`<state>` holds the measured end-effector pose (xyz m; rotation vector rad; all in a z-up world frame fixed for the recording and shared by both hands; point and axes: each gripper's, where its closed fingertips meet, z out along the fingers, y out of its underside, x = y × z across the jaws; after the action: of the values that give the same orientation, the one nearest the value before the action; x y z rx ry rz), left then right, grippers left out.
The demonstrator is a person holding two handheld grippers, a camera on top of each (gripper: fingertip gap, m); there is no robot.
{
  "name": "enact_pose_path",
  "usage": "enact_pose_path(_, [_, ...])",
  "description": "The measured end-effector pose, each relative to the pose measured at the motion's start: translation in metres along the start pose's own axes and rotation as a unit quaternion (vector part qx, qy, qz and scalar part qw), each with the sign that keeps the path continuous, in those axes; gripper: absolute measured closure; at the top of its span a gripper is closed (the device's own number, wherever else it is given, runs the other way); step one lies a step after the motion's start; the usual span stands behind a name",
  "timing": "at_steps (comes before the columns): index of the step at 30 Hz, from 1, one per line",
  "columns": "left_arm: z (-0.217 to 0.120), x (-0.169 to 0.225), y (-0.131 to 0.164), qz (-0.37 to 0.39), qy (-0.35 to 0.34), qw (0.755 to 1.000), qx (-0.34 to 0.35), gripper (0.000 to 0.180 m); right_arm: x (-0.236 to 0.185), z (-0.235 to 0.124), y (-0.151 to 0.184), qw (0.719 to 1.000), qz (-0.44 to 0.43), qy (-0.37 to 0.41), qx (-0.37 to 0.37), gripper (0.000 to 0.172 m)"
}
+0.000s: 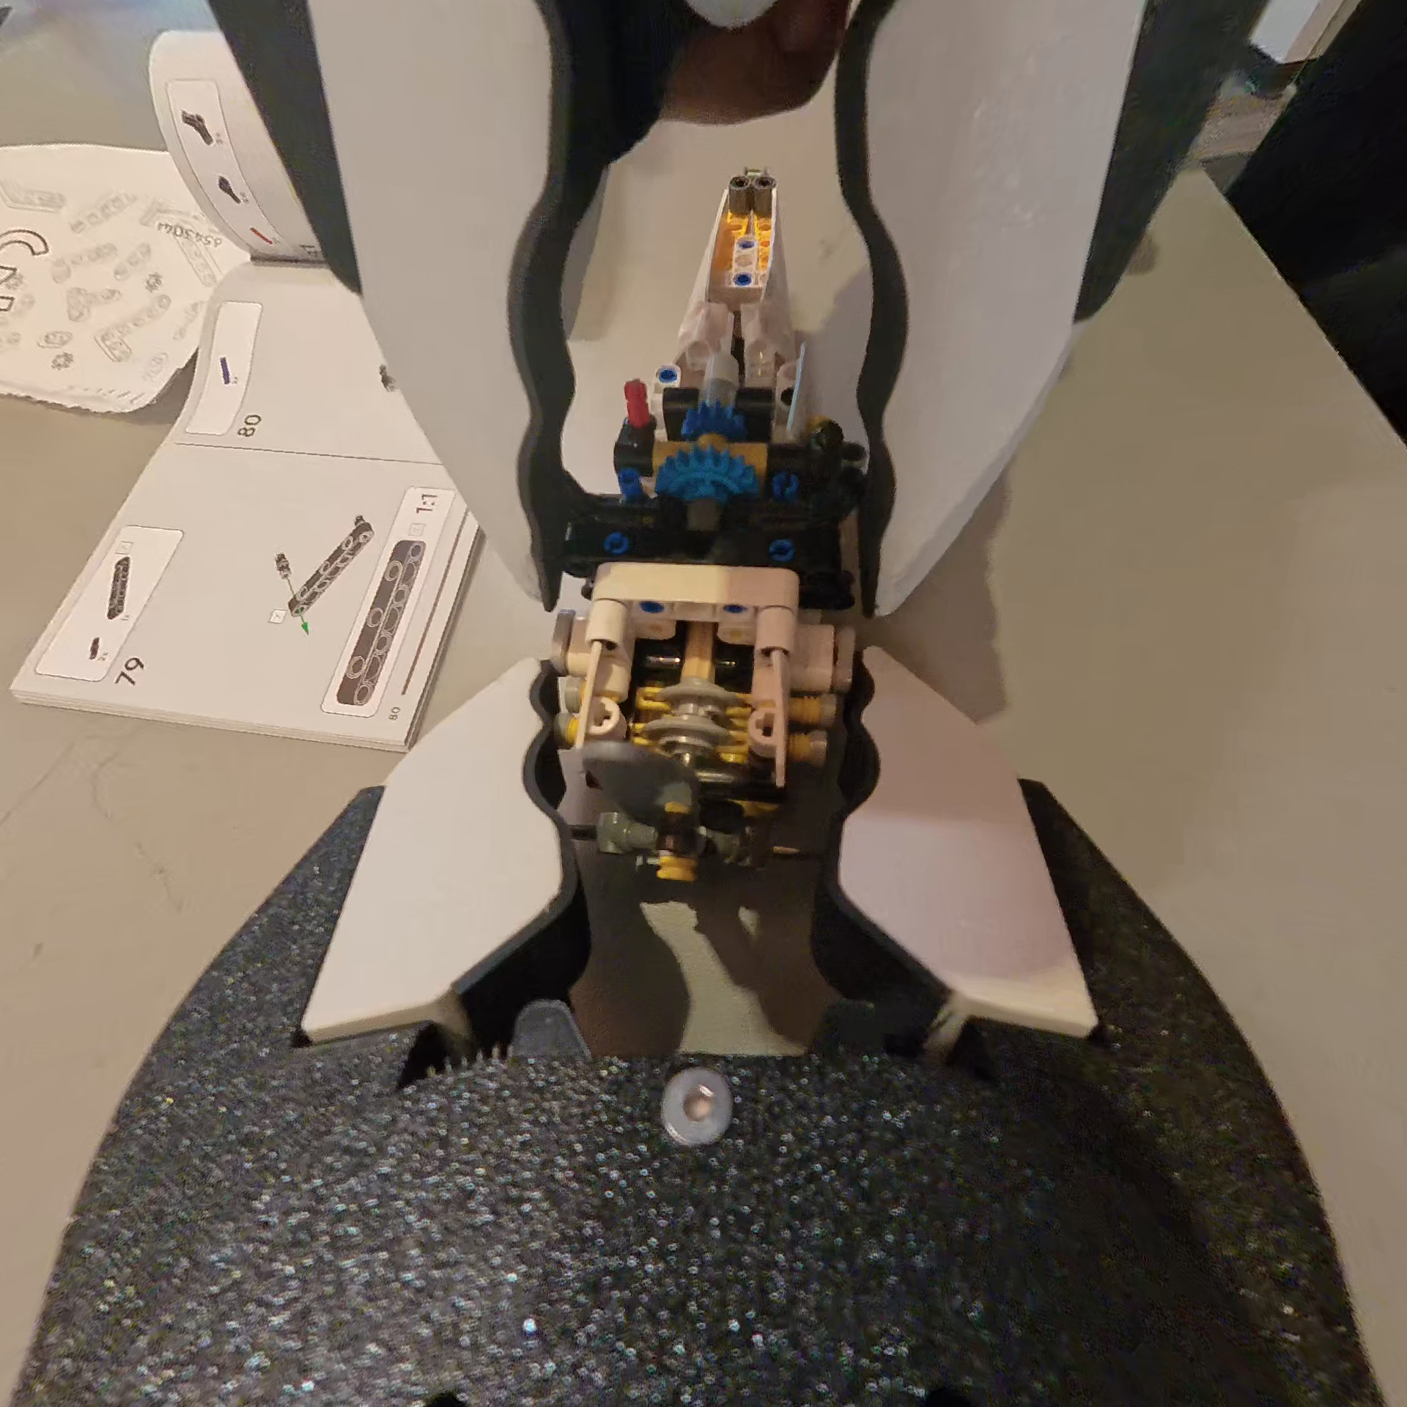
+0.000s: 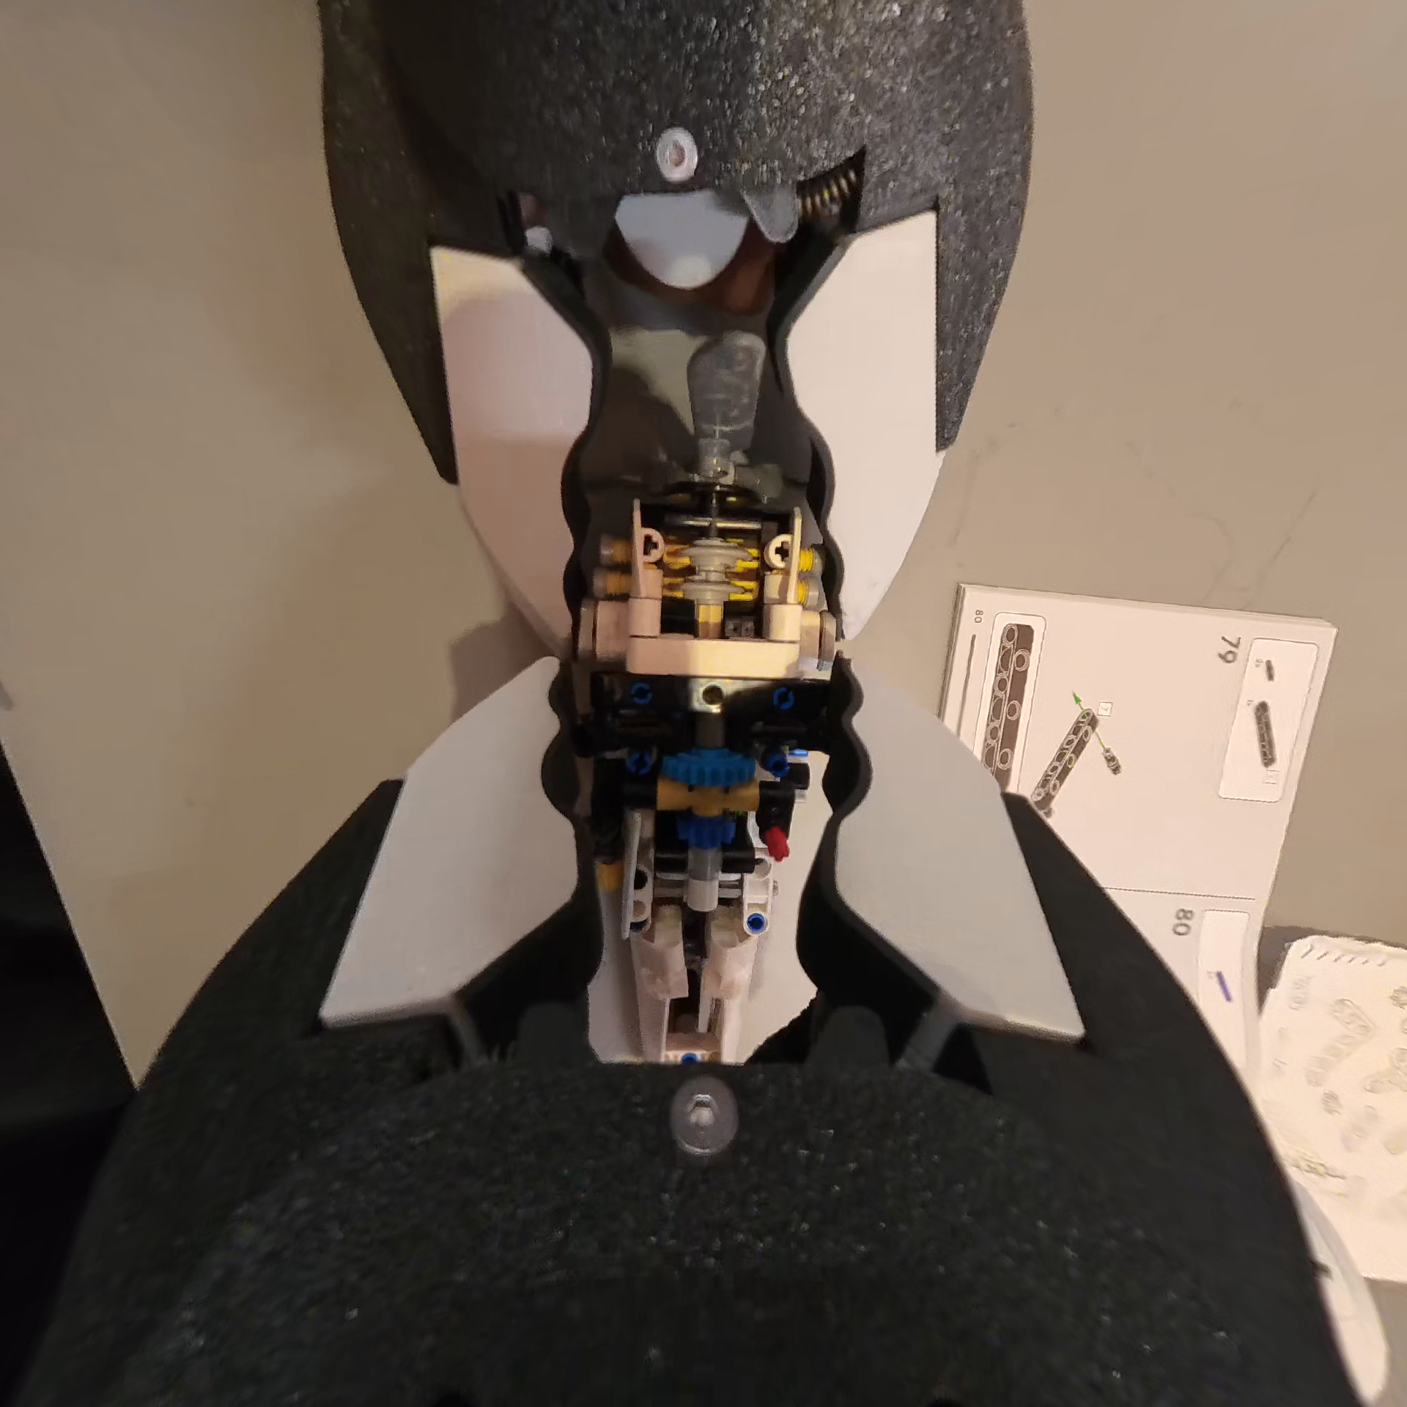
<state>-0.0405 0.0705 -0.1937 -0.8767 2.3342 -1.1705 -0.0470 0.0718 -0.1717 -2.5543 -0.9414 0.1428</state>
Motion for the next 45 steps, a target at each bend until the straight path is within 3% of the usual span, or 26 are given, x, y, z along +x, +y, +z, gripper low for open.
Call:
enact_pose_path(7, [0.001, 0.0, 0.0, -0.005, 0.003, 1.0, -0.004, 0.106, 0.003, -0.004, -0.001, 0.998, 0.033, -0.017, 0.041, 0.114])
enact_pose_path(17, [0.002, 0.001, 0.001, -0.001, 0.006, 1.0, -0.008, 0.106, 0.006, -0.007, 0.0, 0.997, 0.04, -0.059, 0.034, 0.115])
enact_pose_path(19, [0.003, 0.007, 0.004, 0.022, 0.018, 0.999, -0.018, 0.106, 0.014, -0.025, -0.014, 0.99, 0.063, -0.08, 0.097, 0.172])
enact_pose_path(20, [0.003, 0.009, 0.003, 0.028, 0.02, 0.999, -0.015, 0.107, 0.019, -0.042, -0.023, 0.98, 0.092, -0.107, 0.142, 0.172])
enact_pose_path(24, [0.003, 0.0, 0.003, -0.002, 0.006, 1.0, -0.015, 0.107, 0.036, -0.057, -0.01, 0.991, 0.07, -0.046, 0.105, 0.172])
enact_pose_path(27, [0.002, -0.002, 0.003, -0.009, 0.005, 1.0, -0.014, 0.106, 0.026, -0.043, -0.003, 0.998, 0.018, 0.0, 0.061, 0.14])
enact_pose_path(28, [0.002, -0.003, 0.003, -0.015, 0.003, 1.0, -0.014, 0.106, 0.021, -0.038, -0.003, 0.998, -0.008, 0.015, 0.054, 0.137])
enact_pose_path(32, [0.001, -0.007, 0.003, -0.035, -0.004, 0.999, -0.012, 0.107, -0.005, -0.028, -0.01, 0.989, -0.112, 0.069, 0.074, 0.137])
enact_pose_path(37, [0.001, -0.007, 0.003, -0.034, -0.005, 0.999, -0.012, 0.107, 0.01, -0.02, -0.006, 0.972, -0.136, 0.176, 0.07, 0.115])
enact_pose_path(39, [0.001, -0.007, 0.003, -0.041, -0.004, 0.999, -0.011, 0.107, 0.009, -0.014, -0.001, 0.967, -0.154, 0.194, 0.061, 0.114])
enact_pose_path(41, [0.001, -0.009, 0.003, -0.051, -0.005, 0.999, -0.01, 0.107, 0.013, -0.013, 0.001, 0.949, -0.189, 0.248, 0.052, 0.125])
enact_pose_path(45, [-0.001, -0.014, 0.003, -0.086, -0.013, 0.996, -0.007, 0.107, 0.017, -0.015, -0.002, 0.916, -0.222, 0.327, 0.067, 0.13])
